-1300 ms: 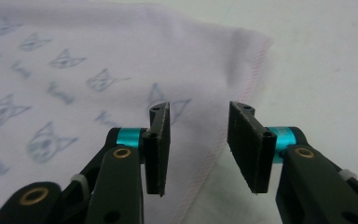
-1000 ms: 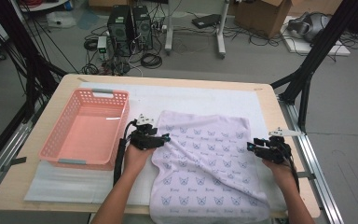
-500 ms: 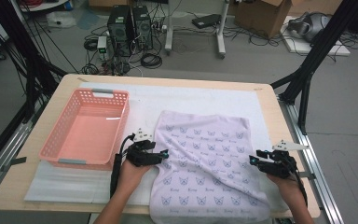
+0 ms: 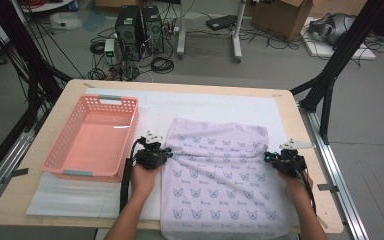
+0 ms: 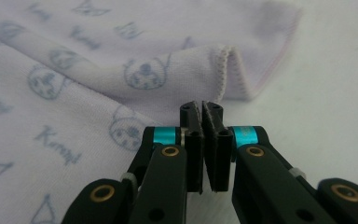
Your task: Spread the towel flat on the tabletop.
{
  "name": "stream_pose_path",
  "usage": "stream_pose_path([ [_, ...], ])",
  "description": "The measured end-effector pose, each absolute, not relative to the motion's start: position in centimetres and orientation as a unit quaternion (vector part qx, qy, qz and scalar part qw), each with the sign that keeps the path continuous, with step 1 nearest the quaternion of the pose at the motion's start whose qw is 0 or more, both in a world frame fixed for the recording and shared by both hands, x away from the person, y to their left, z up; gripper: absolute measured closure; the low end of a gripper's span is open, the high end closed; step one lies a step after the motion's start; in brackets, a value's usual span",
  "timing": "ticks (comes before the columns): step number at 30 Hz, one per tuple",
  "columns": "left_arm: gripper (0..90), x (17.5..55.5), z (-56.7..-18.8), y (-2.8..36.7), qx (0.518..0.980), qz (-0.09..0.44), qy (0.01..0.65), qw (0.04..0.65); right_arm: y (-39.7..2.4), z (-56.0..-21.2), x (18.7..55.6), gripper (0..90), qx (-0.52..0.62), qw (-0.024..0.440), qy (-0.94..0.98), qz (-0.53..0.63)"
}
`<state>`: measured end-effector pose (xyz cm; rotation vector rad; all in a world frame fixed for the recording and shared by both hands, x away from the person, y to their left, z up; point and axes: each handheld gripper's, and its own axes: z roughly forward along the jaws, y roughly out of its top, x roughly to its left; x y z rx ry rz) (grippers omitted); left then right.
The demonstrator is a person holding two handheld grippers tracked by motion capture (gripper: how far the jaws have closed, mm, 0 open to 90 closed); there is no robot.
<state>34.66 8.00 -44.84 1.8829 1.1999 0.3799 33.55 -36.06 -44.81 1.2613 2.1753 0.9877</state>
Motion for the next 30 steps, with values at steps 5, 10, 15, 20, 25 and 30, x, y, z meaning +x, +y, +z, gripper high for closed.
stream_pose_path([
  [5, 88.1, 35.7, -45.2, 7.7, 0.734, 0.154, 0.495, 0.439, -36.3, -45.0, 34.9, 87.7, 0.478, 0.247, 0.766, 0.351],
  [10, 56.4, 34.9, -44.7, 8.0, 0.736, 0.14, 0.488, 0.448, -36.5, -44.8, 34.6, 72.9, 0.5, 0.234, 0.752, 0.36],
  [15, 47.1, 32.5, -44.5, 8.6, 0.744, 0.134, 0.467, 0.459, -37.6, -44.0, 32.7, 61.8, 0.505, 0.223, 0.738, 0.388],
  [20, 45.3, 30.2, -45.2, 9.6, 0.743, 0.098, 0.463, 0.474, -38.1, -43.7, 29.7, 56.4, 0.492, 0.203, 0.748, 0.397],
  [25, 44.7, 27.8, -45.3, 10.0, 0.761, 0.086, 0.446, 0.462, -37.8, -43.9, 26.4, 54.0, 0.47, 0.193, 0.769, 0.388],
  [30, 47.7, 25.6, -45.4, 9.4, 0.773, 0.084, 0.427, 0.461, -37.9, -44.1, 23.5, 54.3, 0.46, 0.191, 0.775, 0.388],
])
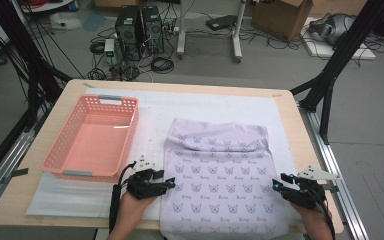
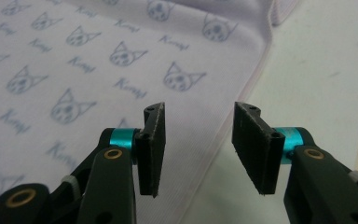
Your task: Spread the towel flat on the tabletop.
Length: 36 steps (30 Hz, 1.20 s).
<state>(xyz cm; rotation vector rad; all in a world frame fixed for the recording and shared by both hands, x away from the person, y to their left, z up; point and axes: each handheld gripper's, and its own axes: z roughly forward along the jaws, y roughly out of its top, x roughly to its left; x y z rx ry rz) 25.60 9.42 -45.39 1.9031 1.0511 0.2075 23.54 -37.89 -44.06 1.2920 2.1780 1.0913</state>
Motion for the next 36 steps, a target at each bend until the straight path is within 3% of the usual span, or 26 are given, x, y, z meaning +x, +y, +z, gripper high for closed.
stream_pose_path([
  [4, 80.7, 24.7, -45.4, 8.9, 0.785, 0.114, 0.42, 0.441, -37.8, -44.5, 22.8, 56.7, 0.463, 0.185, 0.777, 0.385],
  [6, 86.8, 24.8, -45.4, 9.5, 0.78, 0.098, 0.43, 0.444, -37.6, -44.9, 22.8, 56.7, 0.462, 0.181, 0.779, 0.382],
  [16, 87.8, 23.0, -45.3, 12.4, 0.773, 0.106, 0.44, 0.443, -36.3, -44.8, 21.8, 58.1, 0.457, 0.178, 0.788, 0.372],
  [18, 87.8, 23.0, -45.2, 12.5, 0.771, 0.105, 0.437, 0.451, -36.3, -44.8, 21.4, 68.5, 0.458, 0.186, 0.789, 0.365],
  [20, 87.6, 22.9, -45.3, 12.5, 0.768, 0.103, 0.438, 0.455, -36.6, -44.8, 21.0, 86.2, 0.455, 0.175, 0.791, 0.37],
  [33, 87.4, 20.2, -45.5, 12.6, 0.783, 0.08, 0.413, 0.459, -38.6, -44.4, 15.9, 87.4, 0.44, 0.145, 0.805, 0.371],
  [34, 85.5, 20.1, -45.5, 12.6, 0.781, 0.081, 0.412, 0.463, -38.6, -44.4, 15.8, 85.2, 0.44, 0.14, 0.804, 0.374],
  [35, 62.9, 20.2, -45.5, 12.6, 0.776, 0.083, 0.417, 0.465, -38.6, -44.4, 15.9, 74.8, 0.447, 0.147, 0.796, 0.38],
  [36, 62.9, 20.4, -45.4, 12.5, 0.768, 0.084, 0.425, 0.471, -38.6, -44.4, 15.9, 74.8, 0.447, 0.147, 0.796, 0.38],
])
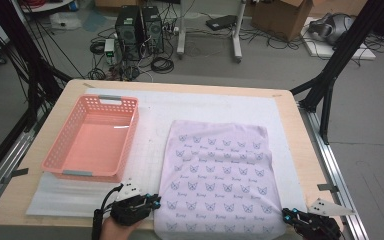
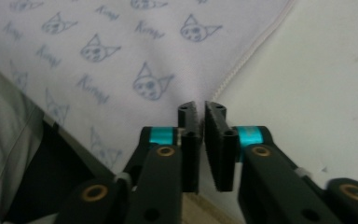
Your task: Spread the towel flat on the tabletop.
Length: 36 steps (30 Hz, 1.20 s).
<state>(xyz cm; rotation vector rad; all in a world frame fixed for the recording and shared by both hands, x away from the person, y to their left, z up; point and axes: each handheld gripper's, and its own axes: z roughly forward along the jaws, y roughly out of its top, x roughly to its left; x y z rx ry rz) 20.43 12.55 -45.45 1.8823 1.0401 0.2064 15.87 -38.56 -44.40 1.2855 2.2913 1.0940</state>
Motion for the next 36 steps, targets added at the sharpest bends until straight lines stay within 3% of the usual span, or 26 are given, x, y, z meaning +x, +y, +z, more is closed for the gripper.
stream_pose_path([
  [1, 55.7, 20.7, -45.4, 12.5, 0.761, 0.087, 0.429, 0.479, -38.6, -44.3, 16.1, 70.6, 0.454, 0.154, 0.79, 0.383],
  [6, 52.3, 22.3, -45.5, 11.3, 0.764, 0.083, 0.426, 0.477, -38.1, -44.3, 17.8, 65.3, 0.475, 0.177, 0.771, 0.386],
  [8, 56.7, 22.3, -45.7, 10.5, 0.773, 0.099, 0.416, 0.469, -37.7, -44.6, 18.4, 66.9, 0.474, 0.175, 0.776, 0.378],
  [9, 68.2, 22.3, -45.7, 10.3, 0.778, 0.104, 0.415, 0.46, -37.4, -44.8, 18.6, 69.3, 0.474, 0.177, 0.78, 0.369],
  [11, 84.7, 22.0, -45.6, 10.3, 0.78, 0.113, 0.419, 0.452, -37.4, -44.8, 18.6, 86.9, 0.471, 0.166, 0.78, 0.376],
  [18, 86.2, 19.9, -45.4, 11.8, 0.784, 0.102, 0.416, 0.449, -38.1, -44.5, 17.2, 88.4, 0.457, 0.148, 0.793, 0.374],
  [20, 82.1, 19.7, -45.5, 11.7, 0.783, 0.103, 0.412, 0.454, -38.5, -44.5, 16.5, 87.3, 0.462, 0.135, 0.793, 0.374],
  [22, 62.9, 20.0, -45.5, 11.6, 0.775, 0.106, 0.417, 0.463, -38.8, -44.4, 16.2, 74.6, 0.469, 0.138, 0.788, 0.373],
  [23, 55.1, 20.2, -45.4, 11.6, 0.769, 0.11, 0.42, 0.47, -38.9, -44.3, 16.2, 72.6, 0.473, 0.141, 0.783, 0.378],
  [26, 48.5, 21.0, -45.2, 11.7, 0.76, 0.116, 0.415, 0.486, -38.8, -43.8, 16.6, 68.1, 0.479, 0.16, 0.765, 0.399],
  [31, 45.1, 22.7, -44.8, 11.7, 0.743, 0.126, 0.409, 0.514, -37.7, -44.4, 19.4, 69.7, 0.494, 0.173, 0.754, 0.395],
  [33, 43.7, 23.4, -44.6, 11.7, 0.737, 0.124, 0.406, 0.526, -37.2, -45.0, 20.5, 77.1, 0.497, 0.173, 0.76, 0.381],
  [34, 42.5, 23.8, -44.4, 11.8, 0.732, 0.126, 0.406, 0.532, -37.3, -45.0, 20.7, 87.7, 0.493, 0.177, 0.761, 0.384],
  [36, 41.6, 24.3, -44.1, 12.0, 0.722, 0.13, 0.408, 0.543, -37.5, -44.9, 20.7, 88.0, 0.489, 0.172, 0.768, 0.376],
])
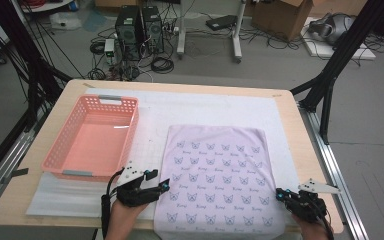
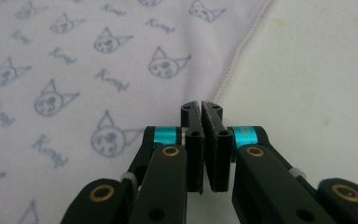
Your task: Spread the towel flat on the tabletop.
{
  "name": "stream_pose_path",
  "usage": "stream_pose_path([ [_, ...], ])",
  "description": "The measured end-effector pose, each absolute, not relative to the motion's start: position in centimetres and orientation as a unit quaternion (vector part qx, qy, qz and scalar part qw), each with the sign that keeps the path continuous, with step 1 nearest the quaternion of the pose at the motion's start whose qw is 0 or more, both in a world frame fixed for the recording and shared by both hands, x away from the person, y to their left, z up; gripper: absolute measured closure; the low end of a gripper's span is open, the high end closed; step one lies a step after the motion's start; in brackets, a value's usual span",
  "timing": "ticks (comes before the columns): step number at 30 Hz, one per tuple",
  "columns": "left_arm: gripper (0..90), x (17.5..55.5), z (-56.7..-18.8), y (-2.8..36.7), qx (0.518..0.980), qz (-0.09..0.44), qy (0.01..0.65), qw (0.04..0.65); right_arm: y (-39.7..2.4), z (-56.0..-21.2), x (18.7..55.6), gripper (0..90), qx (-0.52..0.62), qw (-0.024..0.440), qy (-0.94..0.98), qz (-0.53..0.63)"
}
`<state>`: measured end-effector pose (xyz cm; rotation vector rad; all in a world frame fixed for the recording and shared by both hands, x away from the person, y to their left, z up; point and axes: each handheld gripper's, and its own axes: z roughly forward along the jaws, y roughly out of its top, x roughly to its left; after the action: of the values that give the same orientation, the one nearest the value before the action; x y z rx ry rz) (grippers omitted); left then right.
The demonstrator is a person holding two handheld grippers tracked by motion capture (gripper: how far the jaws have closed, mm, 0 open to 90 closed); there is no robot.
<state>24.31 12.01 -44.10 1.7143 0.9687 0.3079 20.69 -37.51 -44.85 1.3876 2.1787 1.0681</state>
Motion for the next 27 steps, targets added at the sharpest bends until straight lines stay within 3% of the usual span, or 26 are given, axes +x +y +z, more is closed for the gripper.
stream_pose_path([
  [2, 39.9, 24.6, -43.9, 12.2, 0.714, 0.131, 0.409, 0.552, -37.8, -44.7, 20.3, 87.7, 0.49, 0.177, 0.772, 0.365],
  [6, 37.0, 24.7, -44.0, 12.2, 0.71, 0.127, 0.404, 0.563, -38.4, -44.6, 19.8, 61.8, 0.485, 0.203, 0.767, 0.368],
  [9, 33.1, 24.6, -43.8, 12.0, 0.709, 0.132, 0.396, 0.568, -38.7, -44.1, 19.7, 49.4, 0.477, 0.217, 0.759, 0.385],
  [13, 24.4, 24.5, -43.5, 12.0, 0.711, 0.144, 0.391, 0.567, -38.8, -43.3, 19.9, 39.5, 0.468, 0.236, 0.742, 0.417],
  [18, 20.9, 24.4, -43.5, 12.2, 0.709, 0.146, 0.391, 0.569, -38.2, -43.1, 20.3, 30.0, 0.455, 0.25, 0.745, 0.42],
  [27, 23.8, 24.3, -43.5, 12.4, 0.706, 0.148, 0.398, 0.567, -38.1, -43.0, 20.0, 27.7, 0.454, 0.25, 0.745, 0.418],
])
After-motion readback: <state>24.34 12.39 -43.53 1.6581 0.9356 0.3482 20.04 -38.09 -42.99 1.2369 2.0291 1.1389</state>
